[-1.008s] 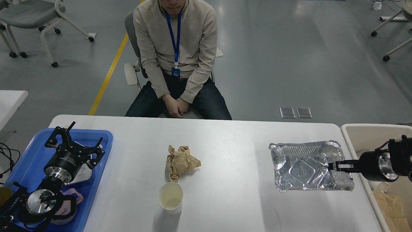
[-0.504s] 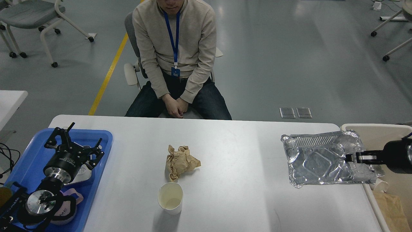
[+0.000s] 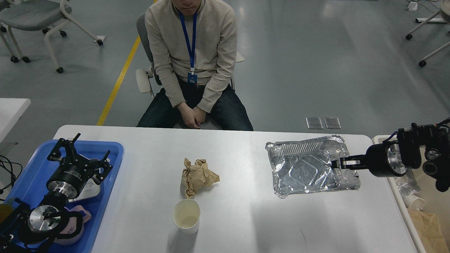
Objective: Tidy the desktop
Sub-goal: 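Lift the foil tray with the right gripper and set it mid-table, then move the left gripper off the blue tray toward the paper cup, then reach the left gripper to the white paper cup and grasp it, then lift the paper cup with the left gripper and carry it over the foil tray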
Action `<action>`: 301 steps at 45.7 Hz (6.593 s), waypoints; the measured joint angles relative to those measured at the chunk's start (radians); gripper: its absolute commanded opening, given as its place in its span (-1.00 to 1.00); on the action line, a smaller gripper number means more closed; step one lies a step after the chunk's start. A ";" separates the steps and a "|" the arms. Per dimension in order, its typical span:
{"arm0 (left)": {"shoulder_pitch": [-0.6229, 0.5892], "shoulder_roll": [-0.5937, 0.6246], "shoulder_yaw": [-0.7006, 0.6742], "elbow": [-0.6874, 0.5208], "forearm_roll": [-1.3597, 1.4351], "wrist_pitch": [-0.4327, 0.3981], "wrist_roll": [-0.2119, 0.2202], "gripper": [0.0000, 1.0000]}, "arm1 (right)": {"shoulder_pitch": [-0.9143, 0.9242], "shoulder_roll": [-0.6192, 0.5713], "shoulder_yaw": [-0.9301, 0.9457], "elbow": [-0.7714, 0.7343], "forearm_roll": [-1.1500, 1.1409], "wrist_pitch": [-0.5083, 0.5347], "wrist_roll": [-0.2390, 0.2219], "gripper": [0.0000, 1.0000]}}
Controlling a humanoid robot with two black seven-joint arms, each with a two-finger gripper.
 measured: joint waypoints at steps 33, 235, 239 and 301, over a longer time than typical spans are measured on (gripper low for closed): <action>-0.002 -0.046 0.038 -0.022 0.001 0.018 0.014 0.94 | 0.029 0.273 -0.003 -0.149 0.047 -0.002 -0.100 -1.00; -0.566 0.291 1.356 -0.481 0.854 0.120 0.228 -1.00 | 0.015 0.310 -0.003 -0.175 0.034 -0.021 -0.099 -1.00; -0.574 0.294 1.369 -0.482 0.856 0.131 0.226 -1.00 | 0.015 0.310 -0.003 -0.175 0.034 -0.022 -0.100 -1.00; -1.065 0.611 1.369 -0.717 0.750 0.102 0.146 -1.00 | 0.026 0.323 -0.034 -0.186 0.038 -0.022 -0.098 -1.00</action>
